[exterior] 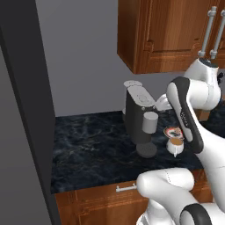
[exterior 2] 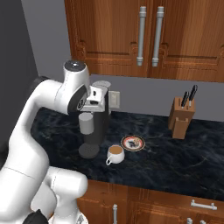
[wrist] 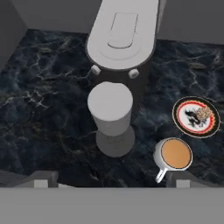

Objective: Take a sugar cube from the saucer and place it inside the coffee. Then, grab milk from the fridge and place it next to the coffee on the counter to sweeten the coffee.

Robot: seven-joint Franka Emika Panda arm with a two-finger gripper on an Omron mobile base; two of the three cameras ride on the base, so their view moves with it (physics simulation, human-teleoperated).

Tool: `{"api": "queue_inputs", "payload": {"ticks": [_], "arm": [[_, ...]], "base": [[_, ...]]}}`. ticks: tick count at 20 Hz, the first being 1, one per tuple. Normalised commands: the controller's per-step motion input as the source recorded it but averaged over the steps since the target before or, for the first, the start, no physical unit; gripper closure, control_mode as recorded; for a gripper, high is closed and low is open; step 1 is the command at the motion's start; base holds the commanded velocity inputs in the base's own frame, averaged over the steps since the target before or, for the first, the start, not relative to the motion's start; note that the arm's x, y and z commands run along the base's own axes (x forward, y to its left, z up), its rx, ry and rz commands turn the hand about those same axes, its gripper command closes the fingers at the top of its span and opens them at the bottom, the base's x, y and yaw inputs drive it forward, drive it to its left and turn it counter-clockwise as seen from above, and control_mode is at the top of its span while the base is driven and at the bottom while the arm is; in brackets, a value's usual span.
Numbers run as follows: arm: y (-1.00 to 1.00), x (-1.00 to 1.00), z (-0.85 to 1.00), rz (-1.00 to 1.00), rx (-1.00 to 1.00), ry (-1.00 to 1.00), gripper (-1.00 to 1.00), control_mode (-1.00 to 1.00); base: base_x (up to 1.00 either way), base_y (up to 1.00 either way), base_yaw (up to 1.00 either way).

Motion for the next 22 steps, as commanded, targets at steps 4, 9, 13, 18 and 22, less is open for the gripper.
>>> {"api": "queue_inputs", "payload": {"ticks": [4,9,13,18,22], "arm": [[-0.48,-0.34,-0.09,0.29,0.0,-0.01,-1.0,-1.0],[-0.63,-0.1,-0.27,0.23,0.0,0.0,-1.0,-1.0],[-0.74,-0.01,-0.5,0.12,0.0,0.0,-1.0,-1.0],[-0.57,0.0,-0.5,0.11,0.0,0.0,-1.0,-1.0],[-0.4,0.09,-0.37,0.14,0.0,-0.05,-1.0,-1.0]], "base": [[0.0,0.0,0.0],[0.0,0.0,0.0],[0.0,0.0,0.0],[0.0,0.0,0.0],[0.0,0.0,0.0]]}}
